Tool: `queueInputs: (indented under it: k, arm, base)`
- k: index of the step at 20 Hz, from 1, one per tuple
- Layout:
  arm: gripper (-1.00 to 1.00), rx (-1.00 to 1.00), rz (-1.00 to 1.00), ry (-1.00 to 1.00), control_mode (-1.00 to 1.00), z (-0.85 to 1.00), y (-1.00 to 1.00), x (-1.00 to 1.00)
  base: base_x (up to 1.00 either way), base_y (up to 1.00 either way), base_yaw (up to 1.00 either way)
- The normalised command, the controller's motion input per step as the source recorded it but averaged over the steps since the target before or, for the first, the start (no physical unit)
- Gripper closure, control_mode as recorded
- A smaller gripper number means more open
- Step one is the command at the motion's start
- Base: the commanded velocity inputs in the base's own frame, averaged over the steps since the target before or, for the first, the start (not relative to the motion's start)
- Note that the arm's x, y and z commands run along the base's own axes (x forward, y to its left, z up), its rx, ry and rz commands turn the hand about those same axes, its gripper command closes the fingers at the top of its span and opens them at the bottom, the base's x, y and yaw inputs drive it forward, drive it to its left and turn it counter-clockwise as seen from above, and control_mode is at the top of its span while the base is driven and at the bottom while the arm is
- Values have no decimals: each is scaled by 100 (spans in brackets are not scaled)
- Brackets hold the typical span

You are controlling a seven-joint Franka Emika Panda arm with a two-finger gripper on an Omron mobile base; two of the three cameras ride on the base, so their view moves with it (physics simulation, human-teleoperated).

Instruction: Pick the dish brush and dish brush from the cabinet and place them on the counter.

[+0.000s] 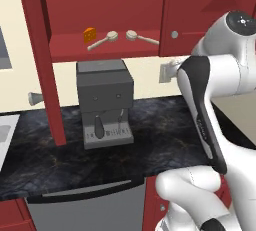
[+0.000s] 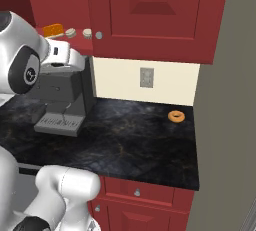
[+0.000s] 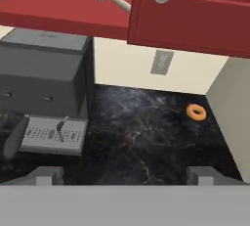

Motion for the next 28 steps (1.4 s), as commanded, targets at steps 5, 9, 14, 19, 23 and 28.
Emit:
queueInputs:
  k: [5,9,14,19,23,28]
  arm:
    - [-100,0,-22,7,-100,0,-23,32]
    - [-100,0,-6,-1,-100,0,-7,31]
    - [-100,2,-1,0,-100,2,-12,47]
    - [-100,2,0,-2,-100,9,-20,38]
    - [-100,0,0,-1,-100,22,-4,24]
    - [-100,0,0,-3,-100,30,5,27]
  base:
    - [0,0,0]
    - [0,0,0]
    - [0,0,0]
    - [0,0,0]
    - [0,0,0]
    - [0,0,0]
